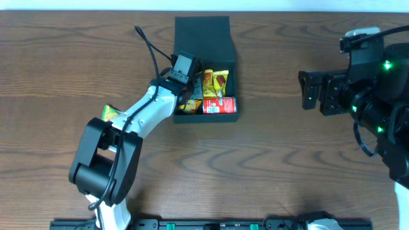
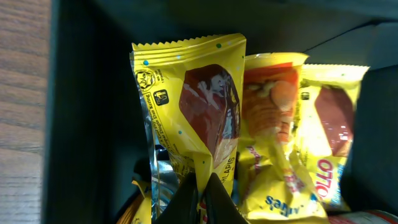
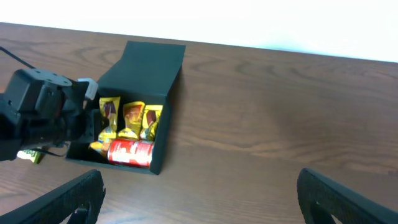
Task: Pack container
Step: 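Carry the Apollo packet into the box and lower it beside the others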
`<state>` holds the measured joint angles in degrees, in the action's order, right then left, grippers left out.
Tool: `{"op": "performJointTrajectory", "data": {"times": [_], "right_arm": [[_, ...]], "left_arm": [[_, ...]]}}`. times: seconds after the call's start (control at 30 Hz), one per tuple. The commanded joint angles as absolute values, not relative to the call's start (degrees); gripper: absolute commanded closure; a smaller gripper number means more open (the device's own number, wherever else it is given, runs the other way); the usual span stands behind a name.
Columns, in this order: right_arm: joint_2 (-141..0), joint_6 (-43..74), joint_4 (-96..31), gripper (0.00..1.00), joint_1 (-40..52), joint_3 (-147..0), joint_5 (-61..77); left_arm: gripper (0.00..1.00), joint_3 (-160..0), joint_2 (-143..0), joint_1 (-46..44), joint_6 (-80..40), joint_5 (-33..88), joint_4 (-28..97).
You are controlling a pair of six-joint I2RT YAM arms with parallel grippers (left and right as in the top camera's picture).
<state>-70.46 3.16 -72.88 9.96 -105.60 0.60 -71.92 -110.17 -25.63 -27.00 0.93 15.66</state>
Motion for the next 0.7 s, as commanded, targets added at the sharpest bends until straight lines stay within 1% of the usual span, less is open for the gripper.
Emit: {"op": "performJointTrajectory", "data": {"times": [0.0,0.13,0.23,0.43,0.53,0.57,0.63,0.67], "right_arm": [[-70.50,2.48,-72.86,0.01,9.78,-105.54,0.25],[-70.50,2.48,-72.88,0.01,9.78,-105.54,0.25],[-70.50,2.46,-73.03,0.01,9.78,-105.54,0.23],[-70.50,2.46,-73.06,0.01,9.78,-105.54,0.23],[-70.50,2.46,-73.06,0.01,9.78,-105.54,0.23],[-70.50,2.46,-73.08,0.01,9.78,-105.54,0.25],[-70.50,2.46,-73.12,0.01,9.78,-105.54,0.25],[-70.50,2.46,-73.12,0.01,9.78,-105.54,0.23]], "left_arm": [[0.94,-72.12,-112.29,-25.69,-27.20,1.56,14.39],[0.94,-72.12,-113.45,-25.69,-26.61,4.40,12.49],[0.94,-72.12,-114.10,-25.71,-24.05,7.25,11.25],[0.94,-72.12,-114.28,-25.82,-20.32,8.69,11.00],[0.94,-72.12,-114.28,-25.87,-20.36,8.58,11.05],[0.91,-72.12,-114.28,-25.87,-20.38,8.58,11.05],[0.71,-72.14,-114.26,-25.80,-20.36,8.58,11.07],[0.71,-72.14,-114.26,-25.80,-20.36,8.58,11.11]]}}
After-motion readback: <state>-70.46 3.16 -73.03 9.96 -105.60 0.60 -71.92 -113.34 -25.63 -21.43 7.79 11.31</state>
